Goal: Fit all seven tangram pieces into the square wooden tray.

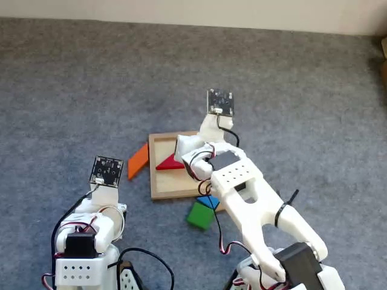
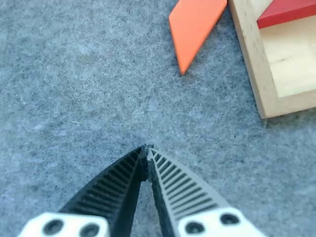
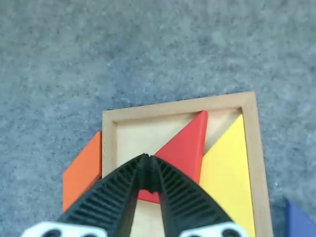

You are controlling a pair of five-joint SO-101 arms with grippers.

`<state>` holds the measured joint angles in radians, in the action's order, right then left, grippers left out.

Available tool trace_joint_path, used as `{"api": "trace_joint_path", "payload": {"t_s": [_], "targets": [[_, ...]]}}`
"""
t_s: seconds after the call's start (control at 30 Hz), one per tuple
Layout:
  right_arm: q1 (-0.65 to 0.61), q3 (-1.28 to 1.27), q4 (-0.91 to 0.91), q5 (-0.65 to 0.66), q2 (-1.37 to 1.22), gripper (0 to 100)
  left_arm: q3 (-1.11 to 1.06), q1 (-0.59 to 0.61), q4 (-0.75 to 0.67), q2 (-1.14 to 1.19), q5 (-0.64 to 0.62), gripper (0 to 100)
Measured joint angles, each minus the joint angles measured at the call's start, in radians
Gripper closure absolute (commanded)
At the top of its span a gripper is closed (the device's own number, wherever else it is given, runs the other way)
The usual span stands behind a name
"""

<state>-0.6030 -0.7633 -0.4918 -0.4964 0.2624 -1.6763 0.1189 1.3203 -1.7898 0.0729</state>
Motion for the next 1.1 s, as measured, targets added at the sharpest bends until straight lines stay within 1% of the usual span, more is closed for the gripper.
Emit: {"api": "trace_joint_path", "payload": {"t_s": [0.1, 0.23, 0.47, 0.57, 0.83, 0.97, 1.1], "targets": [[0.0, 0.0, 0.0, 0.0, -0.048, 99.5, 0.0, 0.0, 0.0, 0.0, 0.0, 99], [0.0, 0.017, 0.04, -0.003, -0.199, 99.5, 0.0, 0.0, 0.0, 0.0, 0.0, 99], [0.057, 0.129, 0.052, -0.003, -0.31, 99.5, 0.0, 0.0, 0.0, 0.0, 0.0, 99], [0.077, 0.132, 0.054, -0.003, -0.31, 99.5, 0.0, 0.0, 0.0, 0.0, 0.0, 99], [0.078, 0.132, 0.054, -0.003, -0.304, 99.5, 0.0, 0.0, 0.0, 0.0, 0.0, 99], [0.081, 0.126, 0.048, -0.003, -0.207, 99.5, 0.0, 0.0, 0.0, 0.0, 0.0, 99], [0.08, 0.049, 0.048, -0.003, -0.055, 99.5, 0.0, 0.0, 0.0, 0.0, 0.0, 99]]}}
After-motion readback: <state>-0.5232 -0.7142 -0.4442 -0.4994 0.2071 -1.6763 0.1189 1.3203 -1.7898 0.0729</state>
